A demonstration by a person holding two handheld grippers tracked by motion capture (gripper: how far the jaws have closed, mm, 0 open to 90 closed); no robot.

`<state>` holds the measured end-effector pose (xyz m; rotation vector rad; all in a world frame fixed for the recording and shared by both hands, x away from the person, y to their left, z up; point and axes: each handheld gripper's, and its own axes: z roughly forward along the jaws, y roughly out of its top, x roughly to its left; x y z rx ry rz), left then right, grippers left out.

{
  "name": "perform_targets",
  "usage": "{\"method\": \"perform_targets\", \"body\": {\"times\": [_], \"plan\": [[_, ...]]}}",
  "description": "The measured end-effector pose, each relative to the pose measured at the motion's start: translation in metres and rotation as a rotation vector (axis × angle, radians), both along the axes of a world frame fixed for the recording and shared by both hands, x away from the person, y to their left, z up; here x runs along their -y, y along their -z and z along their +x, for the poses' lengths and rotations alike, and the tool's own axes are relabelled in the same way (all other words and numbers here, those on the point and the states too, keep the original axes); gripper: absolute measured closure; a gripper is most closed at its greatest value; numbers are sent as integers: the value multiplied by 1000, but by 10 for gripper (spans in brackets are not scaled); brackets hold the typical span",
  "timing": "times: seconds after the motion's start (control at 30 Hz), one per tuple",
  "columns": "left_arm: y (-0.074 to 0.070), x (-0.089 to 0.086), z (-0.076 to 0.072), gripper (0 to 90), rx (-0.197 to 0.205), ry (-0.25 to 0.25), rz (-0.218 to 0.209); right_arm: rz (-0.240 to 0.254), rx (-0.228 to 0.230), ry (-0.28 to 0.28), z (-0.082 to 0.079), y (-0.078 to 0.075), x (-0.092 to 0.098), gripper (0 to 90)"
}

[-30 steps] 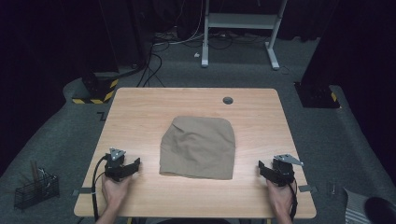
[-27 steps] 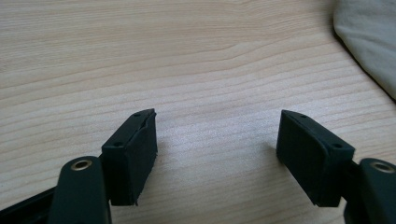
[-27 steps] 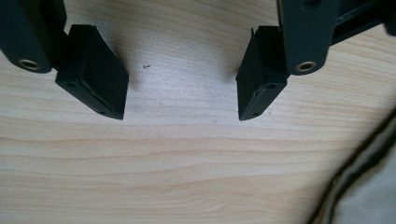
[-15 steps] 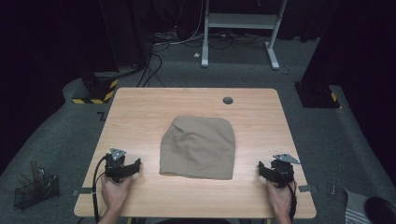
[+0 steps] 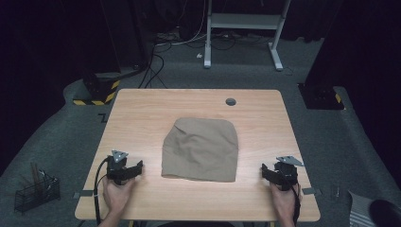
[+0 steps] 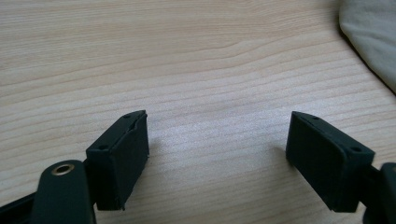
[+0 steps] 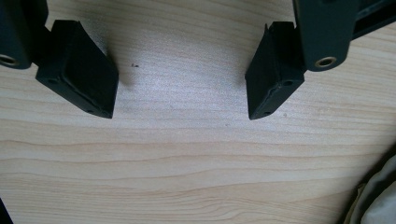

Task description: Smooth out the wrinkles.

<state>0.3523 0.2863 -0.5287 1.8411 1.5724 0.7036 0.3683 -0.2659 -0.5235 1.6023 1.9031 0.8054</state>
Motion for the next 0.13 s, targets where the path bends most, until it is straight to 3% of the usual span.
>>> {"method": "perform_targets", "body": {"times": [0.13], "plan": [[0,0,1,205,0,-3,-5,1,-1,1,0,0,0,254]]}}
